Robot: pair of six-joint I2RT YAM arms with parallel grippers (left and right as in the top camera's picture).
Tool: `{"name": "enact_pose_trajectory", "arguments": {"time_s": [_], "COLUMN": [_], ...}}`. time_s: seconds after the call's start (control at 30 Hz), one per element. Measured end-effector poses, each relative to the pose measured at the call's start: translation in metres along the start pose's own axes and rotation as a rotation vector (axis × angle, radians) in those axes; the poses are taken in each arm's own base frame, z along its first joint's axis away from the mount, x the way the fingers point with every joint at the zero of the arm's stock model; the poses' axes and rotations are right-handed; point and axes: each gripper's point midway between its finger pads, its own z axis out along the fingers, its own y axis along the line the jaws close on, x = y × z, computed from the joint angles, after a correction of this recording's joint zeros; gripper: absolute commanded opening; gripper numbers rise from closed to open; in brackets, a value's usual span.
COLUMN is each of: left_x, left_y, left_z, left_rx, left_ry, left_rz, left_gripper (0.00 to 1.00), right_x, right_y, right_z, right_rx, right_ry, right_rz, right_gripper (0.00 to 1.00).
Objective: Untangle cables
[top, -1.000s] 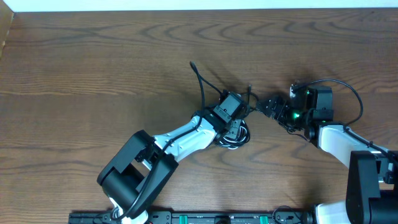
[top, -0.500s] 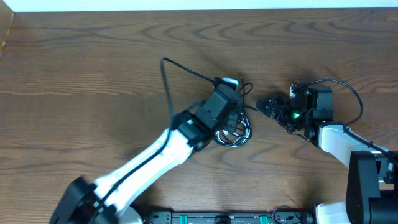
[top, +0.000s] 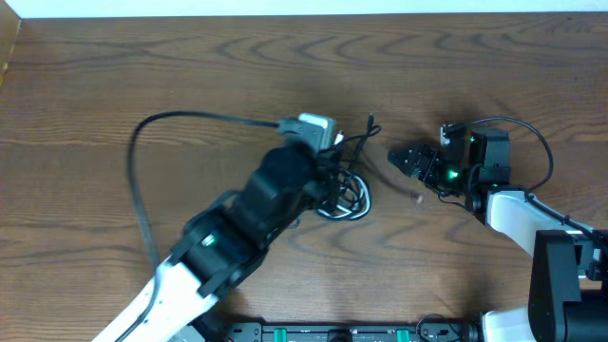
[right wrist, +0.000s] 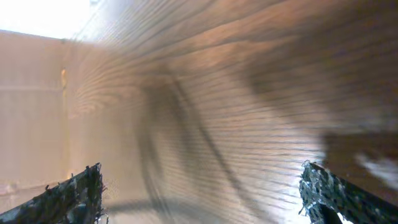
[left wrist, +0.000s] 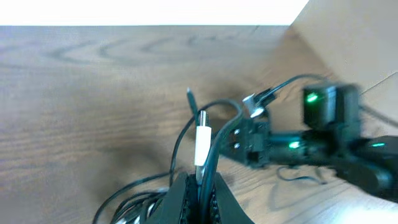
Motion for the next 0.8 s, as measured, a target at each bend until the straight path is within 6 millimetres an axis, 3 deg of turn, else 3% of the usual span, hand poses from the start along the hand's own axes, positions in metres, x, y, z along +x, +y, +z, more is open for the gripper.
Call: {"name": "enact_pose_trajectory", "arguments": {"time_s": [0.17,0.33,0.5,0.8], "left_x": [-0.020,-0.017,-0.006,-0.005], "left_y": [-0.017,-0.030,-0.032,-0.021], "left_z": [-0.040,-0.064,-0.056,-0.026], "left_rx": [0.107,0.197,0.209,0.131], "left_ry": [-0.089,-0.089,-0.028,-0.001], "left_rz": [0.010,0.055,0.026,-0.169], "left_gripper": [0.08,0.08,0.07,0.07], "right_x": [0.004,0.007,0.022,0.045], "right_y": [0.014,0.058,0.096,0.115], "right_z": [-0.001,-0.010,-0.030,-0.041], "right_rx": [-0.075,-0.314,-0.560,-0.706], "right_ry": [0.028,0.054,0.108,0.185], "right_rz": [-0.081,-0.293,-0.481,-0.572], "right_gripper": [0.97,0.93,0.90,0.87]}}
